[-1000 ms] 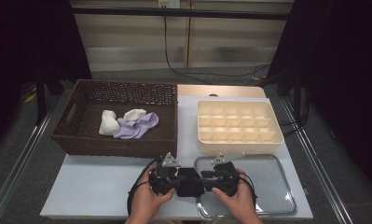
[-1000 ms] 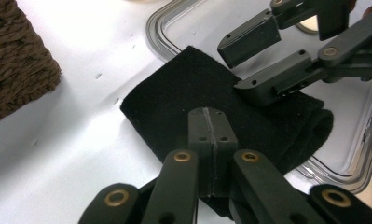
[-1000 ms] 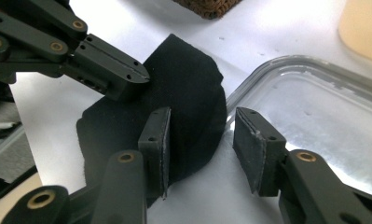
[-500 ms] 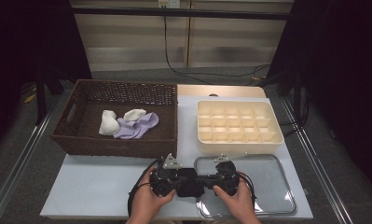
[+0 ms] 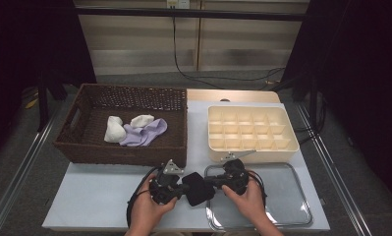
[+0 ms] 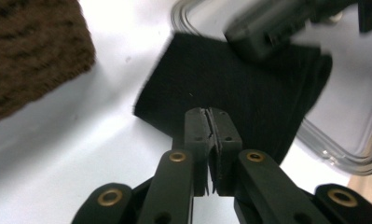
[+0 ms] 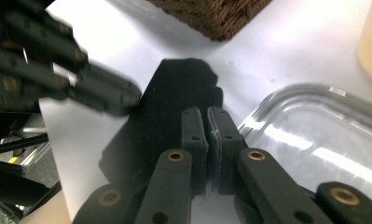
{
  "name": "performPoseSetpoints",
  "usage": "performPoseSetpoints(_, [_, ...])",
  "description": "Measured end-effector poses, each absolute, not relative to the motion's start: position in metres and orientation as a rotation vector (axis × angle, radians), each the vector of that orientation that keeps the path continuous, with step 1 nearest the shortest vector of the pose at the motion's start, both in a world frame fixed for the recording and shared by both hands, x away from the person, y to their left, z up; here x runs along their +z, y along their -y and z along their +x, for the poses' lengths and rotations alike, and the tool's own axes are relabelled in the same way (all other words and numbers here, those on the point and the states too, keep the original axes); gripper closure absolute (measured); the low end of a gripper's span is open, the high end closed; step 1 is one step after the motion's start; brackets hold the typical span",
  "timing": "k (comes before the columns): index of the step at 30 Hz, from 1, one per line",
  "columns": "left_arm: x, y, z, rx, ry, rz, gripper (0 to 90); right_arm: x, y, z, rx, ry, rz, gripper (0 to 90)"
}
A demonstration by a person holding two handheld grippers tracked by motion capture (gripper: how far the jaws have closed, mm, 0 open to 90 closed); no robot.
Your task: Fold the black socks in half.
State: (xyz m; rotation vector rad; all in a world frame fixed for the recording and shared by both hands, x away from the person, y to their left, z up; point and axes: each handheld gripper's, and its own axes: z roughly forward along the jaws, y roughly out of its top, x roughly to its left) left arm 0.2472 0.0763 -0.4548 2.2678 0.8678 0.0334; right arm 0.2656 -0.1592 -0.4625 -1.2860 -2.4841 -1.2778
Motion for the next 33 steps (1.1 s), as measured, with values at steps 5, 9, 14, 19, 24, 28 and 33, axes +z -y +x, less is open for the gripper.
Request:
performPoseSetpoints(5, [-0.454, -0.075, 0.246, 0.029, -0.854, 2.266, 87.4, -0.465, 0.157, 0.27, -1.289, 2.472, -1.335, 82.0])
performPoseSetpoints(9, [-0.454, -0.075, 0.246, 0.032, -0.851, 2.271, 86.8, -0.467, 0.158, 0.27, -1.277, 2.453, -1.373, 69.4])
performPoseSetpoints(14, [-0.455, -0.074, 0.245, 0.041, -0.852, 2.277, 86.8, -0.472, 0.16, 0.271, -1.268, 2.405, -1.402, 63.7])
performPoseSetpoints(19, [-0.455, -0.074, 0.244, 0.047, -0.843, 2.27, 86.6, -0.479, 0.161, 0.274, -1.267, 2.31, -1.382, 81.0])
performPoseSetpoints(24, [-0.454, -0.076, 0.245, 0.055, -0.847, 2.262, 82.0, -0.474, 0.162, 0.274, -1.276, 2.322, -1.381, 85.9])
performPoseSetpoints(28, [-0.449, -0.082, 0.248, 0.058, -0.847, 2.219, 72.7, -0.461, 0.162, 0.274, -1.324, 2.326, -1.362, 86.2])
performPoseSetpoints(33, [-0.446, -0.089, 0.253, 0.105, -0.831, 2.195, 56.3, -0.445, 0.165, 0.278, -1.351, 2.341, -1.34, 86.2])
